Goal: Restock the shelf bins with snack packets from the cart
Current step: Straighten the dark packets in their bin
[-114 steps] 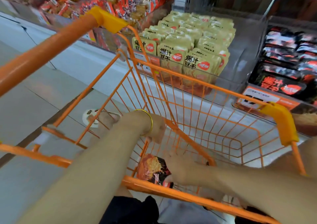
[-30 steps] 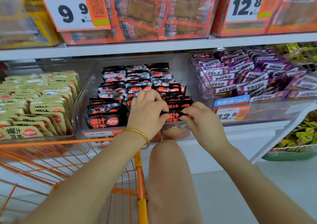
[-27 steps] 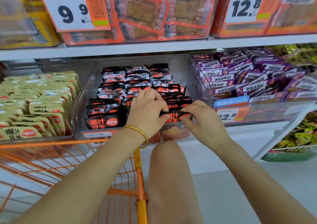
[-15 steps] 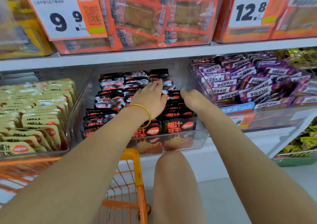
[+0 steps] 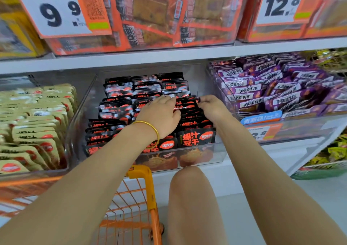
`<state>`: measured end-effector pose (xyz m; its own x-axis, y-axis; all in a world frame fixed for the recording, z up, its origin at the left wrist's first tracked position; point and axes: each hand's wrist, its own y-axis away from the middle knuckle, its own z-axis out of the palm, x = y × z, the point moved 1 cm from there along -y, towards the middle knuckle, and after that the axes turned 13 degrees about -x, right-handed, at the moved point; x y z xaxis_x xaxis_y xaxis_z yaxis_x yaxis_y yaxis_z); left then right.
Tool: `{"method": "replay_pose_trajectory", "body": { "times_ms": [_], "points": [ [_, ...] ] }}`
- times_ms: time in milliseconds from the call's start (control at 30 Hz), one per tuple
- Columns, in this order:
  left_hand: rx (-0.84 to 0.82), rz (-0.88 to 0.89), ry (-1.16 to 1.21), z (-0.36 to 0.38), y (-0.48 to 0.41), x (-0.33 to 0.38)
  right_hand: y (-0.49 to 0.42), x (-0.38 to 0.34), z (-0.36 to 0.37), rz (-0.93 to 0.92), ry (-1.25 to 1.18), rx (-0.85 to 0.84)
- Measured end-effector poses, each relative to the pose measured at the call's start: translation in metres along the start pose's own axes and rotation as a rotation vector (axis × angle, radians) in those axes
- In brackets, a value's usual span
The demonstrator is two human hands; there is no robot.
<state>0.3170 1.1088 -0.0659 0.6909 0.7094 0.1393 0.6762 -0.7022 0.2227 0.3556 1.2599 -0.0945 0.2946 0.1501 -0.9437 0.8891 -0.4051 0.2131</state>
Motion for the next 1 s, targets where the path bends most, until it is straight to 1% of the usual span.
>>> {"method": "replay_pose_trajectory", "body": {
  "times_ms": [133, 267, 367, 433, 533, 633, 700, 767, 800, 867, 933, 1000],
  "points": [
    [0.056, 0.033, 0.078, 0.002, 0.007, 0.001, -0.001, -0.002, 0.0, -0.037, 0.083, 0.083],
    [0.15, 0.034, 0.156, 0.005, 0.011, 0.002, 0.005, 0.0, -0.002, -0.136, 0.138, 0.175],
    [0.156, 0.025, 0.169, 0.006, 0.012, 0.002, 0.008, -0.003, -0.002, -0.171, 0.183, 0.215],
    [0.138, 0.021, 0.155, 0.006, 0.011, 0.002, 0.009, -0.007, -0.002, -0.153, 0.249, 0.18],
    [0.116, 0.034, 0.118, 0.005, 0.009, 0.003, 0.005, -0.01, -0.002, -0.061, 0.385, 0.072],
    [0.112, 0.036, 0.096, 0.004, 0.008, 0.002, -0.002, -0.013, -0.003, 0.014, 0.444, -0.01],
    [0.189, 0.036, 0.107, -0.001, 0.006, 0.0, -0.003, -0.014, -0.004, 0.039, 0.43, -0.039],
    [0.262, 0.023, 0.144, -0.01, 0.0, -0.001, 0.0, -0.017, -0.003, 0.035, 0.36, -0.057],
    [0.255, 0.012, 0.157, -0.014, -0.005, 0.0, 0.001, -0.018, -0.002, 0.027, 0.326, -0.071],
    [0.175, -0.011, 0.15, -0.02, -0.017, 0.002, 0.005, -0.02, 0.0, 0.007, 0.274, -0.109],
    [0.093, -0.015, 0.105, -0.018, -0.024, 0.006, 0.008, -0.019, 0.0, -0.013, 0.221, -0.139],
    [0.067, 0.009, 0.047, -0.014, -0.027, 0.008, 0.013, -0.015, -0.001, -0.039, 0.181, -0.143]
  ]
}}
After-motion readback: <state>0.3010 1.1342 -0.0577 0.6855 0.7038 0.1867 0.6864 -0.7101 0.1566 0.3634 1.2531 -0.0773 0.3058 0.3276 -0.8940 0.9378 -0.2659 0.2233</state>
